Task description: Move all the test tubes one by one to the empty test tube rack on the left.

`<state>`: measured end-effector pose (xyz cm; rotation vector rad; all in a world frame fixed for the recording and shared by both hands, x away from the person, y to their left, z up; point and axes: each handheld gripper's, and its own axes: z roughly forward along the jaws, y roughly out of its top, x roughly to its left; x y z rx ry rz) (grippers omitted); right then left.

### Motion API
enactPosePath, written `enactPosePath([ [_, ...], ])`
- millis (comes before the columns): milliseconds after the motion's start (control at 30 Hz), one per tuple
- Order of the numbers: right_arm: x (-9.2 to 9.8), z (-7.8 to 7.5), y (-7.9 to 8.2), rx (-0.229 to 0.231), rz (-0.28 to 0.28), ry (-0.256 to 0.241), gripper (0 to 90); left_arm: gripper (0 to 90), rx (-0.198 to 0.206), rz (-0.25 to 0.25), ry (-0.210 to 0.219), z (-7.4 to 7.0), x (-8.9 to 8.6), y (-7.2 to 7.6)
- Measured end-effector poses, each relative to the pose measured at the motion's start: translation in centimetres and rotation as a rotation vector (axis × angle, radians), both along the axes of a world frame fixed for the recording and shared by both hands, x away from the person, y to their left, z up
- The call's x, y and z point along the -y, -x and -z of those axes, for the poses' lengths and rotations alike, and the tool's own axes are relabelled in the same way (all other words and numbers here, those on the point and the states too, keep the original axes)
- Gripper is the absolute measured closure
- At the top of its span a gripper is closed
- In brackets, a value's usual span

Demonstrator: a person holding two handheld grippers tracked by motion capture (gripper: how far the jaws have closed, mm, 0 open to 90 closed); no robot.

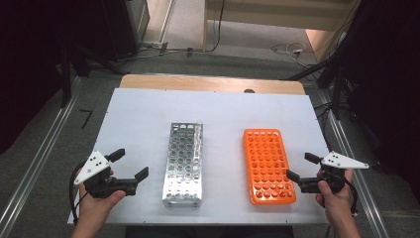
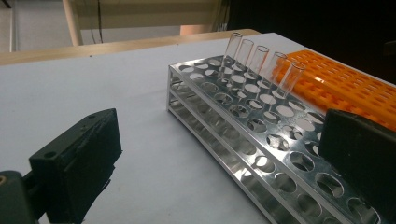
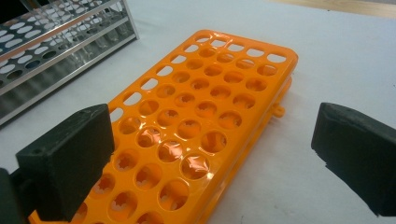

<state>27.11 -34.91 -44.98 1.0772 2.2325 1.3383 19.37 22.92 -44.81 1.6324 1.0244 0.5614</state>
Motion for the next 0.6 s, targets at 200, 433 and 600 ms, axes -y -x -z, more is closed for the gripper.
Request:
enactPosePath([
  [200,0.05,0.05,-0.10,-0.004,0.004,0.000,0.0,0.0,-0.004,0.003,-0.012,0.07,0.34,0.00],
  [433,0.04,0.03,-0.07,-0.001,0.002,0.000,0.0,0.0,-0.003,0.001,-0.010,0.03,0.30,0.04],
  [600,-0.02,0.03,-0.05,-0.001,0.002,0.002,0.0,0.0,-0.005,0.001,-0.008,0.02,0.35,0.01],
])
